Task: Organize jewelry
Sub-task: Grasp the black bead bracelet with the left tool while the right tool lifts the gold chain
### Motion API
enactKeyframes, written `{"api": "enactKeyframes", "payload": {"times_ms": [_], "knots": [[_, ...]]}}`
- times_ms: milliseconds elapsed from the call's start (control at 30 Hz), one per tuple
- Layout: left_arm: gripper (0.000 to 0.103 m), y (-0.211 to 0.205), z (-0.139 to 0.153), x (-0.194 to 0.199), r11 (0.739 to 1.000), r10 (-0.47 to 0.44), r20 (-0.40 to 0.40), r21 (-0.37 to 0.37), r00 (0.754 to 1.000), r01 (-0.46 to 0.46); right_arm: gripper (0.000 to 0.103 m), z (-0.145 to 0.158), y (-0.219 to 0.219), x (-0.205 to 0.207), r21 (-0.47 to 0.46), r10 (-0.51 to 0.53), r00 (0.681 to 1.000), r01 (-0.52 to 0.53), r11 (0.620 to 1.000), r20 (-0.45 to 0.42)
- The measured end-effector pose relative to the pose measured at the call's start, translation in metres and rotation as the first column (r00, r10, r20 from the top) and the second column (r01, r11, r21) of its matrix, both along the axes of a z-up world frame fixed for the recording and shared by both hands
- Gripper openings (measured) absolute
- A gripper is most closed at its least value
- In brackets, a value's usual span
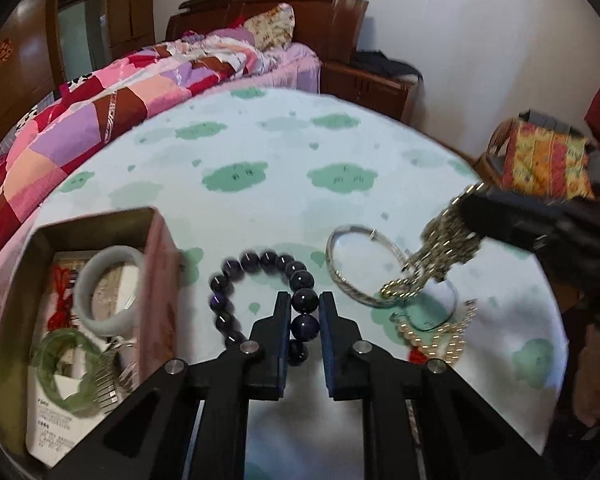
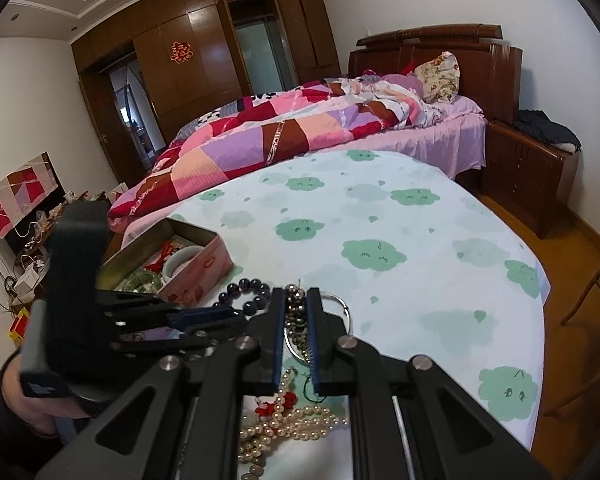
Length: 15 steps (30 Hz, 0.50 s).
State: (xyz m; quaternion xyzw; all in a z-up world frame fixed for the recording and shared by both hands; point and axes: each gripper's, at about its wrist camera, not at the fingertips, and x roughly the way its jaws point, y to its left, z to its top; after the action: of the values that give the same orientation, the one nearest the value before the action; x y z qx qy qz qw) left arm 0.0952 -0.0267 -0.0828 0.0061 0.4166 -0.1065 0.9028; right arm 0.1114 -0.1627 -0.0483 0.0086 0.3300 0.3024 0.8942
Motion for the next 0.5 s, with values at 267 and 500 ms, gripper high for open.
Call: {"api": "enactKeyframes", "payload": {"times_ms": [267, 500], "knots": [[0.013, 0.013, 0.034, -0.020, 0.998, 0.018, 0.078, -0.060, 0.997, -0.014, 0.012, 0.011, 0.003, -0.006, 0.006, 0.010, 1.000, -0.010, 1.000, 0.025], [0.013, 0.024, 0.051, -0.033, 0.994, 0.041, 0.119, -0.101, 0.992, -0.029, 0.012, 0.031, 0.008, -0.012, 0.016, 0.031, 0.997, -0.032, 0.999, 0.067]]}}
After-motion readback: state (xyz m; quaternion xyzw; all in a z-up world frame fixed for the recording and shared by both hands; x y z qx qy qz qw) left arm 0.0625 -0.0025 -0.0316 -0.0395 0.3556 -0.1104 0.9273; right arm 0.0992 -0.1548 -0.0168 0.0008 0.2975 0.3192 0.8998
